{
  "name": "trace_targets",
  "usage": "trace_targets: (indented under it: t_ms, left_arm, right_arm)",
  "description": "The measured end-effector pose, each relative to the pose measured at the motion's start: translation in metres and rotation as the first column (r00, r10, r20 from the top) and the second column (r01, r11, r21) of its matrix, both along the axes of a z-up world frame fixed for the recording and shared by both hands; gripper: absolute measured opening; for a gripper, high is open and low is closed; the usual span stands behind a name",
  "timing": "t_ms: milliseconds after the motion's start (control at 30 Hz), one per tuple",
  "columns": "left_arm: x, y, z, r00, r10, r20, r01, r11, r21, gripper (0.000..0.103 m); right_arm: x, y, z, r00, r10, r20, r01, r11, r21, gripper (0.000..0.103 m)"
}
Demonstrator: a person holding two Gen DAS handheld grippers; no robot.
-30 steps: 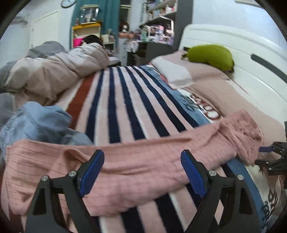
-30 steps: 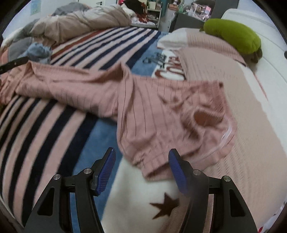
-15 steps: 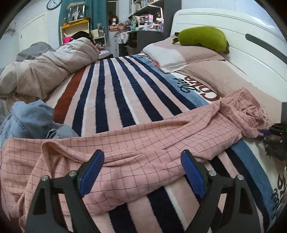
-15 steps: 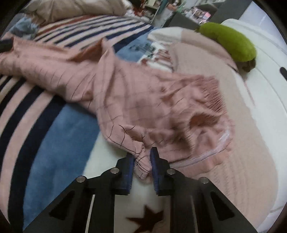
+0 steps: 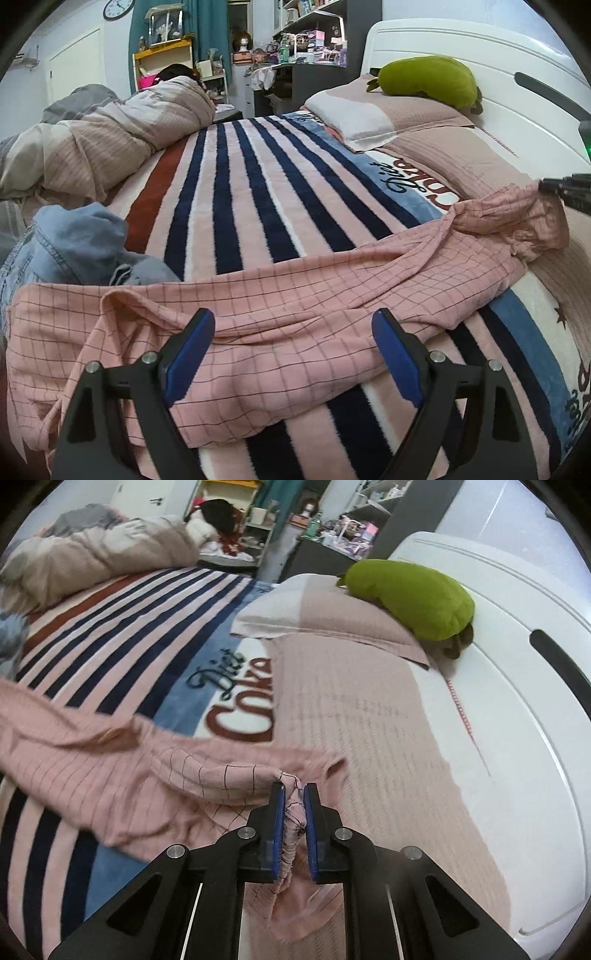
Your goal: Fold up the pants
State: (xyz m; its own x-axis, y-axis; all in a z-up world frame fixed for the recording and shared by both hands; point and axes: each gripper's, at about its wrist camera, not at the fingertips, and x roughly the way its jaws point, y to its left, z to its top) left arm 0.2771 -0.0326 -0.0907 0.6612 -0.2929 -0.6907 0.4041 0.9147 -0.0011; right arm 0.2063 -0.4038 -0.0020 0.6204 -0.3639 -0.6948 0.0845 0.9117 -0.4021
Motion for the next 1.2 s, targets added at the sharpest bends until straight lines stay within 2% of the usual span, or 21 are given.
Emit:
trace_targets:
  t_ms: [167, 433, 567, 600, 633, 667, 700, 767, 833, 867, 967, 1100, 1167, 1200]
  left_arm:
    - [0.006, 0.008, -0.004, 0.999, 0.041, 0.006, -0.041, 0.999, 0.015, 0.085]
    - [0.013, 0.018, -0.007, 0.99, 0.125, 0.07, -0.131, 0.988, 0.087, 0.085]
    - [0.013, 0.021, -0.004, 0.985, 0.143, 0.1, -0.152, 0.984, 0.09, 0.085]
    - [0.012, 0.022, -0.003, 0.985, 0.142, 0.102, -0.151, 0.985, 0.086, 0.085]
    - [0.011, 0.023, -0.002, 0.984, 0.14, 0.106, -0.149, 0.986, 0.08, 0.085]
    - [0.011, 0.024, -0.001, 0.984, 0.14, 0.11, -0.149, 0.986, 0.075, 0.085]
    - [0.01, 0.024, 0.001, 0.984, 0.14, 0.113, -0.148, 0.986, 0.071, 0.085]
    - [0.009, 0.024, 0.003, 0.984, 0.134, 0.114, -0.142, 0.988, 0.063, 0.085]
    - [0.008, 0.025, 0.005, 0.985, 0.13, 0.115, -0.137, 0.989, 0.058, 0.085]
    - [0.007, 0.025, 0.005, 0.985, 0.127, 0.114, -0.134, 0.989, 0.055, 0.085]
    - [0.006, 0.026, 0.006, 0.987, 0.121, 0.107, -0.126, 0.991, 0.041, 0.085]
    - [0.006, 0.025, 0.007, 0.988, 0.116, 0.104, -0.12, 0.992, 0.036, 0.085]
    - [0.005, 0.025, 0.007, 0.987, 0.121, 0.106, -0.126, 0.992, 0.033, 0.085]
    - [0.005, 0.025, 0.007, 0.987, 0.123, 0.108, -0.127, 0.991, 0.032, 0.085]
  right_arm:
    - [0.029, -0.014, -0.004, 0.999, -0.035, -0.002, 0.035, 0.999, -0.042, 0.005]
    - [0.064, -0.047, -0.027, 0.995, -0.1, -0.007, 0.099, 0.992, -0.076, 0.006]
    - [0.073, -0.055, -0.034, 0.993, -0.115, -0.003, 0.114, 0.988, -0.099, 0.009]
    - [0.072, -0.056, -0.032, 0.993, -0.115, -0.003, 0.114, 0.989, -0.089, 0.021]
    - [0.07, -0.057, -0.028, 0.994, -0.111, -0.004, 0.111, 0.992, -0.056, 0.039]
    - [0.065, -0.057, -0.023, 0.994, -0.107, 0.002, 0.107, 0.994, -0.021, 0.047]
    - [0.058, -0.058, -0.017, 0.995, -0.104, 0.013, 0.104, 0.994, 0.019, 0.052]
    - [0.042, -0.056, -0.008, 0.995, -0.101, 0.011, 0.1, 0.992, 0.078, 0.053]
    - [0.021, -0.056, -0.004, 0.994, -0.109, 0.001, 0.107, 0.983, 0.15, 0.066]
    - [0.008, -0.057, -0.005, 0.993, -0.118, -0.01, 0.118, 0.975, 0.187, 0.068]
    - [-0.015, -0.058, -0.018, 0.99, -0.135, -0.051, 0.143, 0.962, 0.232, 0.069]
    - [-0.017, -0.06, -0.045, 0.989, -0.129, -0.066, 0.14, 0.964, 0.226, 0.069]
    - [-0.006, -0.062, -0.06, 0.992, -0.09, -0.093, 0.109, 0.968, 0.224, 0.06]
    - [-0.001, -0.06, -0.064, 0.993, -0.091, -0.081, 0.105, 0.977, 0.188, 0.05]
